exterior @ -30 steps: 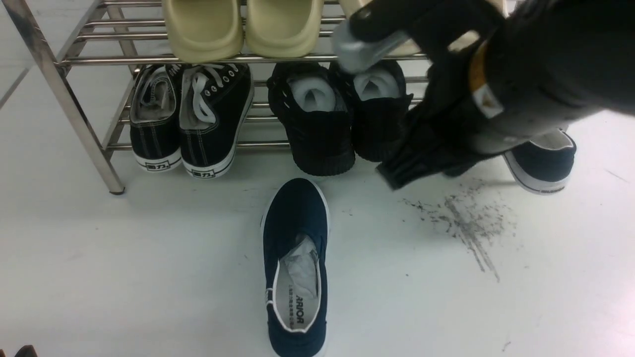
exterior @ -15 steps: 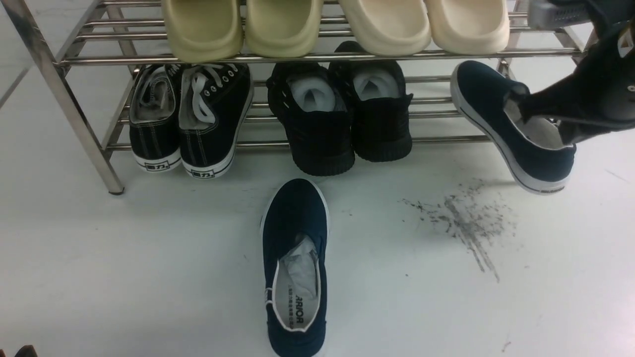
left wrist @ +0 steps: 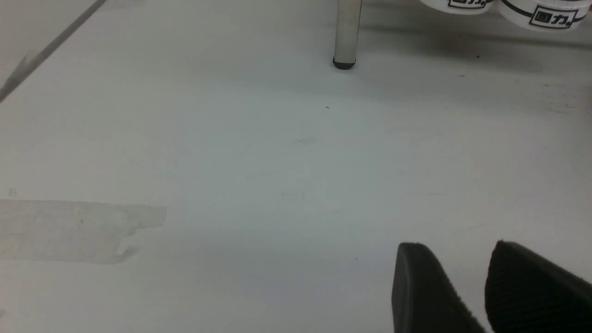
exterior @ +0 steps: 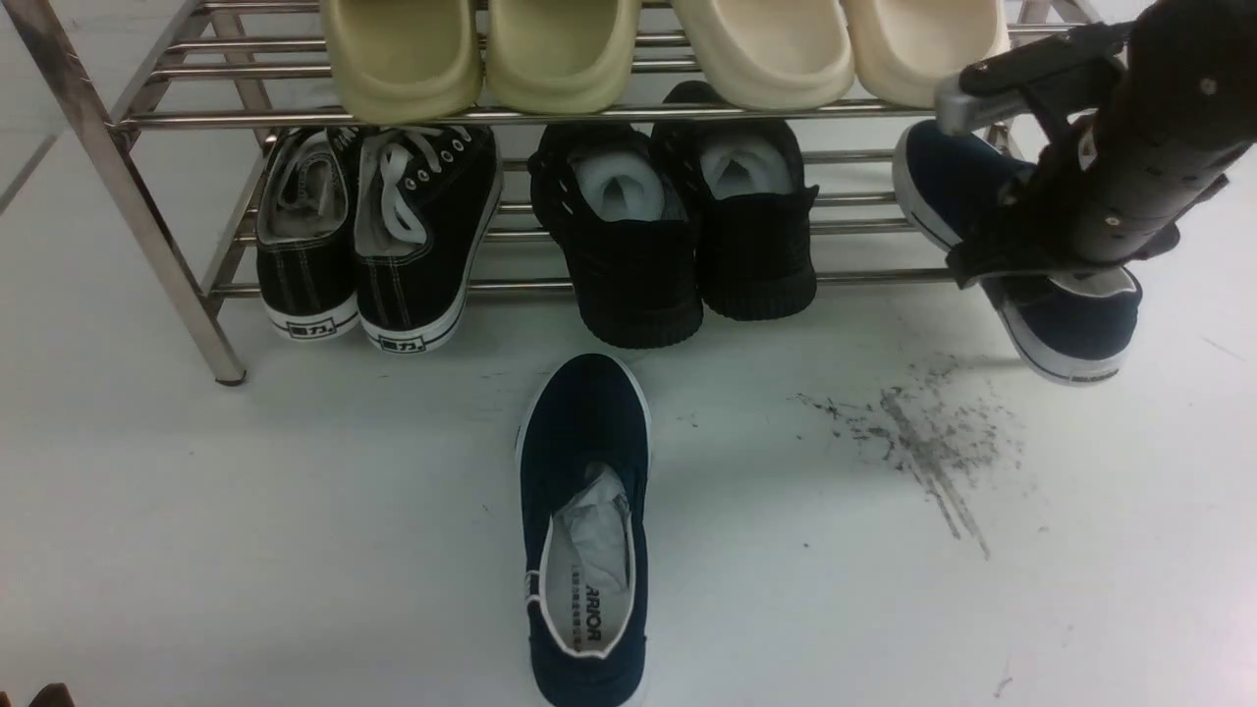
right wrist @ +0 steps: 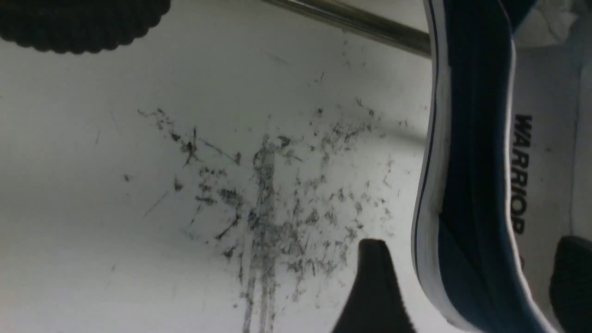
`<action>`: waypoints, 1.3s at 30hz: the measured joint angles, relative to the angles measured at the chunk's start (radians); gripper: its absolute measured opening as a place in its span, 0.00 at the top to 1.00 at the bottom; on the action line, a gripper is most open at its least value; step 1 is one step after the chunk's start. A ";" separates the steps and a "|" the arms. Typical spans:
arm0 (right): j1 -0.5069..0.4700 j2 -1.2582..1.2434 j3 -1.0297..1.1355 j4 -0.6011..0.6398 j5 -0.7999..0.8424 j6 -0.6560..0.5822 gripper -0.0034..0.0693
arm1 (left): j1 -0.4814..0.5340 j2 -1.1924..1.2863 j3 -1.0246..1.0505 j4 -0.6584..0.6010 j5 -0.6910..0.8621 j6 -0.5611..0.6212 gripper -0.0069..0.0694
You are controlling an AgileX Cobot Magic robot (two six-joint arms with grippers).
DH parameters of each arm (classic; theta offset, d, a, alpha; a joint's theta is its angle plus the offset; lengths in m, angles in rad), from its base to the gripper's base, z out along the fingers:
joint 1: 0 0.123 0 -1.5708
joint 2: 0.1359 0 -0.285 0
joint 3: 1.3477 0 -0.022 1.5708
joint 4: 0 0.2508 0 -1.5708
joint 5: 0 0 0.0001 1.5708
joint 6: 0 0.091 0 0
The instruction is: Take the shoes off the shelf with your hand on the white table.
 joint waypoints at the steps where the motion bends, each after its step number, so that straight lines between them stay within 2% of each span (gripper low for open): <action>1: 0.000 0.008 0.000 -0.008 -0.014 0.000 0.25 | 0.000 0.000 0.000 0.000 0.000 0.000 0.59; 7: 0.000 0.048 0.000 -0.065 -0.066 0.010 0.23 | 0.000 0.000 0.000 0.000 0.000 0.000 0.59; 11: 0.000 0.072 0.000 -0.139 -0.084 0.069 0.23 | 0.000 0.000 0.000 0.000 0.000 0.000 0.59; 20: 0.000 0.114 0.000 -0.180 -0.126 0.119 0.33 | 0.000 0.000 0.000 0.000 0.000 0.000 0.59; 25: 0.000 0.147 0.001 -0.185 -0.139 0.124 0.49 | 0.000 0.000 0.000 0.000 0.000 0.000 0.59; 27: 0.000 0.153 0.002 -0.202 -0.139 0.125 0.62 | 0.000 0.000 0.000 0.000 0.000 0.000 0.59; 30: 0.000 0.150 0.002 -0.226 -0.135 0.127 0.87 | 0.000 0.000 0.000 0.000 0.000 0.000 0.59; 32: 0.000 0.144 0.002 -0.228 -0.130 0.128 0.93 | 0.000 0.000 0.000 0.000 0.000 0.000 0.59; 36: 0.004 0.101 0.007 -0.198 -0.075 0.128 0.93 | 0.000 0.000 0.000 0.000 0.000 0.000 0.59; 39: 0.025 0.030 0.011 -0.135 0.025 0.124 0.93 | 0.000 0.000 0.000 0.000 0.000 0.000 0.59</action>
